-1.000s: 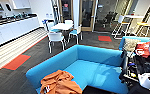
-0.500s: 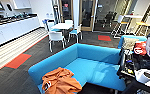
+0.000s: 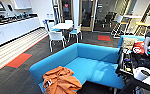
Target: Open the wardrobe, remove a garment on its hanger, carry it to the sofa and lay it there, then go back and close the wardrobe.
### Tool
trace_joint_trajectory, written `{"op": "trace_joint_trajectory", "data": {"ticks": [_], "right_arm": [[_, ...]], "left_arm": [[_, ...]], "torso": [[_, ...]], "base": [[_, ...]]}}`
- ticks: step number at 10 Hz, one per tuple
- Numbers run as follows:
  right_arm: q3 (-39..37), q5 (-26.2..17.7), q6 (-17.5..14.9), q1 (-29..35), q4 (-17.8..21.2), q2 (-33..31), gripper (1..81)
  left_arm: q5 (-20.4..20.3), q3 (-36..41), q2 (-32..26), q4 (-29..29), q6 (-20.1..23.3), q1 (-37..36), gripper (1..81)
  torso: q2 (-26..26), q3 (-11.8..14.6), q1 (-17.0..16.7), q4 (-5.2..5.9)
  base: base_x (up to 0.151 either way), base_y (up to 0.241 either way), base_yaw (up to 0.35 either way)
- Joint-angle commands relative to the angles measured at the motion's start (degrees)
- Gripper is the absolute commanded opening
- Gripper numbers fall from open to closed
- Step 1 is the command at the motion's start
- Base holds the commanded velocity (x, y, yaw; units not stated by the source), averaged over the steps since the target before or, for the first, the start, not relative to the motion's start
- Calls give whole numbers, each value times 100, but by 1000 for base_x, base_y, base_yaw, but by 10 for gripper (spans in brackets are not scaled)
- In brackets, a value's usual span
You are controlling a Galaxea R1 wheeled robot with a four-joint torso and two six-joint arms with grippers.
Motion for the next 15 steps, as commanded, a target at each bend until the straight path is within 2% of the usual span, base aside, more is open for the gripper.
{"op": "trace_joint_trajectory", "data": {"ticks": [1,5,9,12,15], "right_arm": [[13,-333,-20,41,-25,8,811],[-22,-350,-20,41,-16,17,811],[-22,-351,-20,41,-16,34,811],[-22,-351,-20,41,-16,34,811],[-22,-351,-20,50,-16,34,811]], "left_arm": [[293,70,-72,61,30,-165,811],[285,18,-28,35,30,-157,811],[285,-369,166,44,30,-157,811],[285,-369,166,52,30,-157,811],[276,-361,166,44,21,-165,811]], "torso": [[0,0,7,0],[0,0,7,0],[0,0,7,0],[6,-2,15,0],[-5,2,7,0]], "base": [[0,0,0],[0,0,0],[0,0,0],[-44,0,0],[0,0,168]]}}
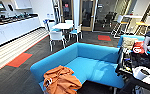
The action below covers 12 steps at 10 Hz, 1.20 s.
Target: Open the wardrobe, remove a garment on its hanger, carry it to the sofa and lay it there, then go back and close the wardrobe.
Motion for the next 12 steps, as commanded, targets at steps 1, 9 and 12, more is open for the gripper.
{"op": "trace_joint_trajectory", "data": {"ticks": [1,9,12], "right_arm": [[30,-307,-20,34,-25,15,811],[21,-315,-38,26,-42,50,811],[21,-315,-38,26,-42,50,811]], "left_arm": [[315,66,-61,44,29,-137,811],[316,57,-52,96,29,-129,811],[315,57,-61,79,38,-129,811]], "torso": [[0,0,3,0],[0,359,3,0],[0,341,6,0]], "base": [[0,0,225],[0,0,228],[0,0,225]]}}
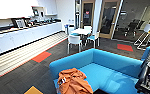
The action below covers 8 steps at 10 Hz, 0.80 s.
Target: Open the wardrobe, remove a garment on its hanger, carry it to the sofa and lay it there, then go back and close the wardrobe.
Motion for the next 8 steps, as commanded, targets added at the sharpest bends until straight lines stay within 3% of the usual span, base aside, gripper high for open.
{"op": "trace_joint_trajectory", "data": {"ticks": [1,8], "right_arm": [[29,-309,-19,48,-37,26,811],[19,-309,-19,56,-20,26,811]], "left_arm": [[309,61,-72,47,40,-172,811],[309,-18,-46,30,40,-172,811]], "torso": [[0,-6,1,0],[-2,61,1,0]], "base": [[0,0,225],[0,0,204]]}}
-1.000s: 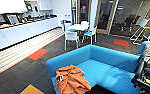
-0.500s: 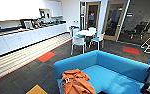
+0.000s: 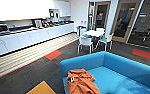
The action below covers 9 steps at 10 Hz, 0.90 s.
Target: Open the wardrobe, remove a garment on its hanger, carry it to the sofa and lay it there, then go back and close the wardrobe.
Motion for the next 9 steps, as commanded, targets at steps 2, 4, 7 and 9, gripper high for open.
{"op": "trace_joint_trajectory", "data": {"ticks": [2,4,7,9], "right_arm": [[19,-294,-8,120,-14,20,811],[19,-363,-8,146,-14,20,811],[19,-795,-26,243,-31,38,811],[11,-795,-35,278,-40,38,811]], "left_arm": [[285,-96,-4,20,38,-216,811],[284,-141,13,12,12,-216,811],[276,-351,92,-146,3,-225,811],[258,-439,145,-252,3,-190,811]], "torso": [[0,0,7,0],[0,0,7,0],[0,0,7,0],[0,0,7,0]], "base": [[0,0,197],[0,0,197],[0,0,197],[0,0,197]]}}
